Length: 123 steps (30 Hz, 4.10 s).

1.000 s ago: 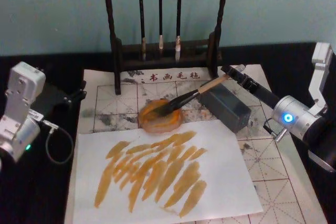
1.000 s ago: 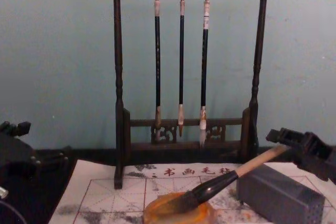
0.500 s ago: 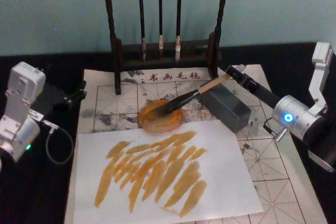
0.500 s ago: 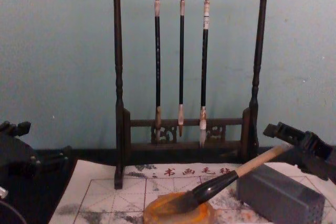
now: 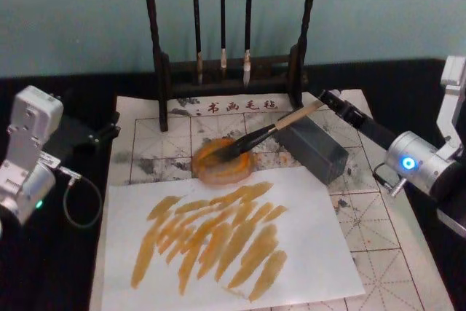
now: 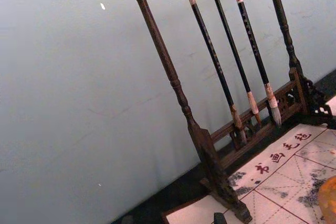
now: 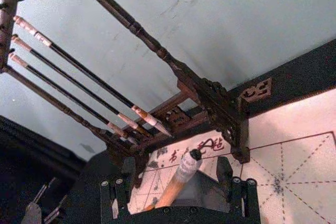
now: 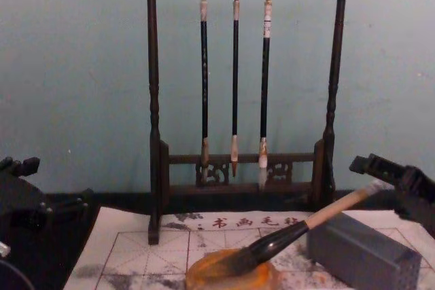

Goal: Pick up the brush from the inkstone, write on the paper, then place the brush back to its original position.

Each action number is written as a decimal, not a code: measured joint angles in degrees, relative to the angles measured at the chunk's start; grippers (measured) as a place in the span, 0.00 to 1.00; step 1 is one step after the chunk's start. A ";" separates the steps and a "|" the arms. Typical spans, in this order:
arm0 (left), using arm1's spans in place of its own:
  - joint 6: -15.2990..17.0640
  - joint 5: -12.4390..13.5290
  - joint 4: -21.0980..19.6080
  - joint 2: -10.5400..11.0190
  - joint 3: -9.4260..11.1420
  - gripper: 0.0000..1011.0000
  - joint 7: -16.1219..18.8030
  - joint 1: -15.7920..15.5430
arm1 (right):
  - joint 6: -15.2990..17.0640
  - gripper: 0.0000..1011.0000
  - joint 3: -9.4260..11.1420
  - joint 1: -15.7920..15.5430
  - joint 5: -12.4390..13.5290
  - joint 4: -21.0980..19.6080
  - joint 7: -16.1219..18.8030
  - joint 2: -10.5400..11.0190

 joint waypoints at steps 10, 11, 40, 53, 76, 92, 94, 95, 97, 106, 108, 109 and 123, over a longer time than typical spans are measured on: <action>0.00 0.00 0.00 0.00 0.00 0.99 0.00 0.00 | -4.32 0.99 -0.06 -5.33 -5.11 -7.49 -1.52 6.06; 0.00 0.00 0.00 0.00 0.00 0.99 0.00 0.00 | -4.99 0.99 0.04 -5.78 -5.84 -8.02 -1.72 6.47; 0.00 0.00 0.00 0.00 0.00 0.99 0.00 0.00 | -19.12 0.99 -2.98 -8.21 -30.27 -8.23 -11.85 6.96; 0.00 0.00 0.00 0.00 0.00 0.99 0.00 0.00 | -19.00 0.99 -3.08 -8.14 -30.07 -8.23 -11.59 7.07; 0.00 0.00 0.00 0.00 0.00 0.99 0.00 0.00 | -18.87 0.99 -3.10 -8.11 -29.89 -8.23 -11.42 7.14; 0.00 0.00 0.00 0.00 0.00 0.99 0.00 0.00 | -18.87 0.99 -3.10 -8.12 -29.88 -8.23 -11.43 7.14; 0.00 0.00 0.00 0.00 0.00 0.99 0.00 0.00 | -18.86 0.99 -3.10 -8.12 -29.88 -8.23 -11.43 7.14; 0.00 0.00 0.00 0.00 0.00 0.99 0.00 0.00 | -18.86 0.99 -3.10 -8.12 -29.88 -8.23 -11.43 7.14; 0.00 0.00 0.00 0.00 0.00 0.99 0.00 0.00 | -18.86 0.99 -3.10 -8.12 -29.88 -8.23 -11.43 7.14; 0.00 0.00 0.00 0.00 0.00 0.99 0.00 0.00 | -18.87 0.99 -3.10 -8.12 -29.88 -8.23 -11.43 7.14; 0.00 0.00 0.00 0.00 0.00 0.99 0.00 0.00 | -18.87 0.99 -3.10 -8.12 -29.89 -8.23 -11.43 7.14; 0.00 0.00 0.00 0.00 0.00 0.99 0.00 0.00 | -18.87 0.99 -3.10 -8.12 -29.88 -8.23 -11.43 7.14; 0.00 0.00 0.00 0.00 0.00 0.99 0.00 0.00 | -18.87 0.99 -3.10 -8.12 -29.88 -8.23 -11.43 7.14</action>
